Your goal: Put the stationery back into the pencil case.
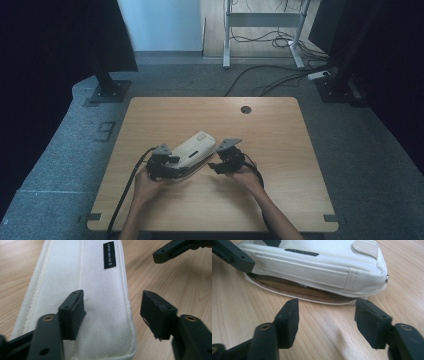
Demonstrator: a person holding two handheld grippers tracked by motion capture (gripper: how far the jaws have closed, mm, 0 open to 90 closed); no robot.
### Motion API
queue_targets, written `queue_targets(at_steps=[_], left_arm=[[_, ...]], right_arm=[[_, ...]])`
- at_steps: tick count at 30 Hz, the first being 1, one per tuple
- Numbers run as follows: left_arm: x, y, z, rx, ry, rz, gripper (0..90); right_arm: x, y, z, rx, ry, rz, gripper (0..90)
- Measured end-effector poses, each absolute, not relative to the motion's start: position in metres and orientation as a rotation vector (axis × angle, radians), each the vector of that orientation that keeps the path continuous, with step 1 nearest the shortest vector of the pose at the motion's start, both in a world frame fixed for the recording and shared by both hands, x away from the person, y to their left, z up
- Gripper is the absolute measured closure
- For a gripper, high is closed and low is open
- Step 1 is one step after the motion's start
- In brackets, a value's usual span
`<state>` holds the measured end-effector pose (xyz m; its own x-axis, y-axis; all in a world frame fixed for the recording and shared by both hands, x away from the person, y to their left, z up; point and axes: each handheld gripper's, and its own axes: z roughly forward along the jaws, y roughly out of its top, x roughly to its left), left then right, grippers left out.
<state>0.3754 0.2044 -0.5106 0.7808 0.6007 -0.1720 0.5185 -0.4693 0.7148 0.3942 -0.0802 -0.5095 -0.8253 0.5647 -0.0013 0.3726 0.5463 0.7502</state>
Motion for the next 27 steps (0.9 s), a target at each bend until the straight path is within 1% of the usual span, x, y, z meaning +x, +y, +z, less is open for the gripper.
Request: queue_targets(at_steps=[3, 8, 12, 16, 22, 27], left_arm=[[0.373, 0.204, -0.51, 2.181, 0.822, 0.146, 28.9], [0.369, 0.208, -0.505, 2.168, 0.819, 0.126, 26.7], [0.365, 0.214, -0.502, 2.167, 0.817, 0.129, 25.3], [0.361, 0.221, -0.5, 2.174, 0.829, 0.167, 22.6], [0.354, 0.227, -0.497, 2.211, 0.838, 0.231, 15.8], [0.348, 0.234, -0.495, 2.196, 0.849, 0.259, 14.5]], right_arm=[[0.391, -0.085, -0.509, 0.79, 2.536, 1.147, 31.2], [0.384, -0.098, -0.509, 0.802, 2.525, 1.147, 27.0], [0.379, -0.109, -0.509, 0.807, 2.519, 1.151, 25.2], [0.373, -0.118, -0.507, 0.81, 2.503, 1.145, 23.8], [0.364, -0.133, -0.501, 0.812, 2.459, 1.132, 17.3], [0.357, -0.145, -0.501, 0.827, 2.434, 1.124, 14.4]])
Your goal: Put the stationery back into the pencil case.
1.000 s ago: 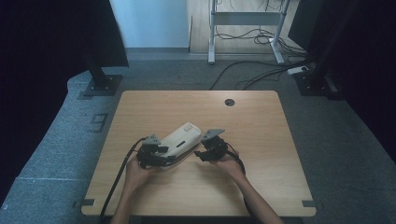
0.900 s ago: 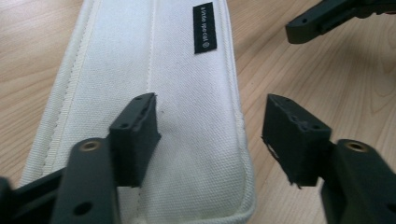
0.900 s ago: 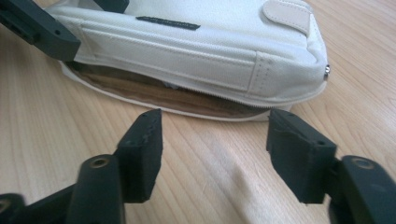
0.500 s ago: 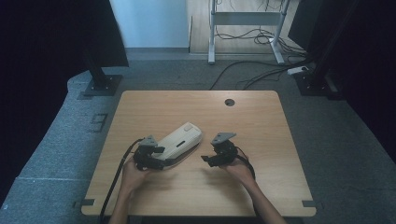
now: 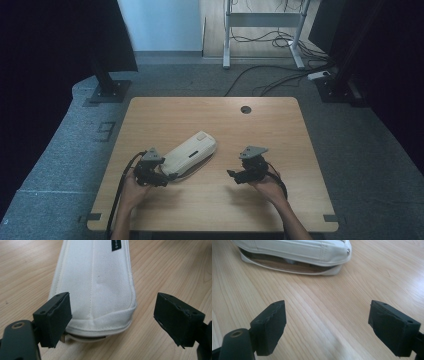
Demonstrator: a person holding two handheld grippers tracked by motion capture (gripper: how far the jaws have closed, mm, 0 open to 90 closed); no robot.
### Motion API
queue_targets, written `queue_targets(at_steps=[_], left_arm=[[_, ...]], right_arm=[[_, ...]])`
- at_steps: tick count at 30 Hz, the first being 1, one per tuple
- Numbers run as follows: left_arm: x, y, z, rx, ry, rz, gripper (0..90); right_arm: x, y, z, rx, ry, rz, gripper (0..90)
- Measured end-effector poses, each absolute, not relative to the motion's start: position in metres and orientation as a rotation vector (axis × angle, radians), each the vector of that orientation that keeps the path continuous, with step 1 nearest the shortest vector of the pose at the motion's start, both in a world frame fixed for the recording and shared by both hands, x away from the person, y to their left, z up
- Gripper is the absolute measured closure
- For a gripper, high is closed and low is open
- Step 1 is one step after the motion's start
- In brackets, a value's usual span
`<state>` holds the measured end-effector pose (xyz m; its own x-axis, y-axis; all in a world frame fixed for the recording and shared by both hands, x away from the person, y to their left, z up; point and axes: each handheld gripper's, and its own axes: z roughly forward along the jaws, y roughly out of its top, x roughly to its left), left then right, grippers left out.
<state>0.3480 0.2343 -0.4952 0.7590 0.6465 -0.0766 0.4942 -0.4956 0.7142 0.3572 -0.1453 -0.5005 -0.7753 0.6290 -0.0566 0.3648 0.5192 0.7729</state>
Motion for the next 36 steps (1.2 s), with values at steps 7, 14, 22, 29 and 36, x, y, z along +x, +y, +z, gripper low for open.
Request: queue_targets(at_steps=[7, 14, 22, 29, 36], left_arm=[[0.342, 0.249, -0.496, 2.164, 0.873, 0.263, 5.9], [0.339, 0.26, -0.507, 2.178, 0.912, 0.317, 0.5], [0.338, 0.271, -0.527, 2.207, 0.96, 0.344, 0.0], [0.34, 0.273, -0.547, 2.242, 1.009, 0.338, 0.0], [0.341, 0.272, -0.548, 2.239, 1.012, 0.368, 0.0]], right_arm=[[0.349, -0.167, -0.505, 0.867, 2.423, 1.098, 11.3], [0.339, -0.186, -0.514, 0.925, 2.385, 1.071, 2.5], [0.334, -0.204, -0.529, 0.973, 2.363, 1.018, 0.3], [0.331, -0.219, -0.546, 1.04, 2.365, 0.988, 0.0], [0.33, -0.229, -0.556, 1.108, 2.369, 1.002, 0.0]])
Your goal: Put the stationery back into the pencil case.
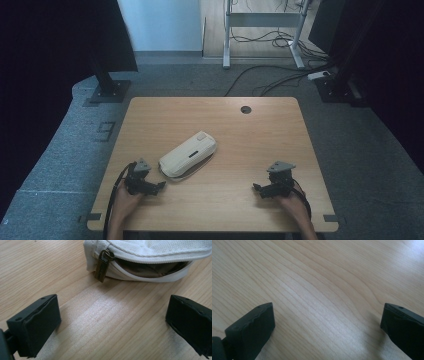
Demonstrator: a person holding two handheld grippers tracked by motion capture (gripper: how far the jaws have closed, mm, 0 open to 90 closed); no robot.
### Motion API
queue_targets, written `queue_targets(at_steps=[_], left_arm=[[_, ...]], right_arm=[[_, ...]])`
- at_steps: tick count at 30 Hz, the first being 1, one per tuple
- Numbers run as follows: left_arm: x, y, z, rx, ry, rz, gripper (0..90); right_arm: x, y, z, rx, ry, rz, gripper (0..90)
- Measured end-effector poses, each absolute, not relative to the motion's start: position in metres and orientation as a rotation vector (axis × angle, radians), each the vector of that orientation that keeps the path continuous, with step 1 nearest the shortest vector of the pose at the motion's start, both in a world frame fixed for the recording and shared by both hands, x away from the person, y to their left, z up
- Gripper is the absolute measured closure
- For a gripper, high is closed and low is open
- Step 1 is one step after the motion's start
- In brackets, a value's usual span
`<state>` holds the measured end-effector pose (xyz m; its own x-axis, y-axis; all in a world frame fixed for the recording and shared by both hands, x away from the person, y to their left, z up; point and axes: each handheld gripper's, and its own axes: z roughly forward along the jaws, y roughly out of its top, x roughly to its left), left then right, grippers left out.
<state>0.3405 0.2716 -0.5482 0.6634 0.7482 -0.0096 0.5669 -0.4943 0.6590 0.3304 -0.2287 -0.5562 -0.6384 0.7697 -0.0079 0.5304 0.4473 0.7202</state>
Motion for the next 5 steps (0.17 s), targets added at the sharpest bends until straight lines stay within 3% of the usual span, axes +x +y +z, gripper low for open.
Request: queue_targets(at_steps=[5], left_arm=[[0.3401, 0.2703, -0.5481, 2.23, 1.043, 0.38, 0.0]], right_arm=[[0.3292, -0.2313, -0.5566, 1.105, 2.383, 1.014, 0.4]])
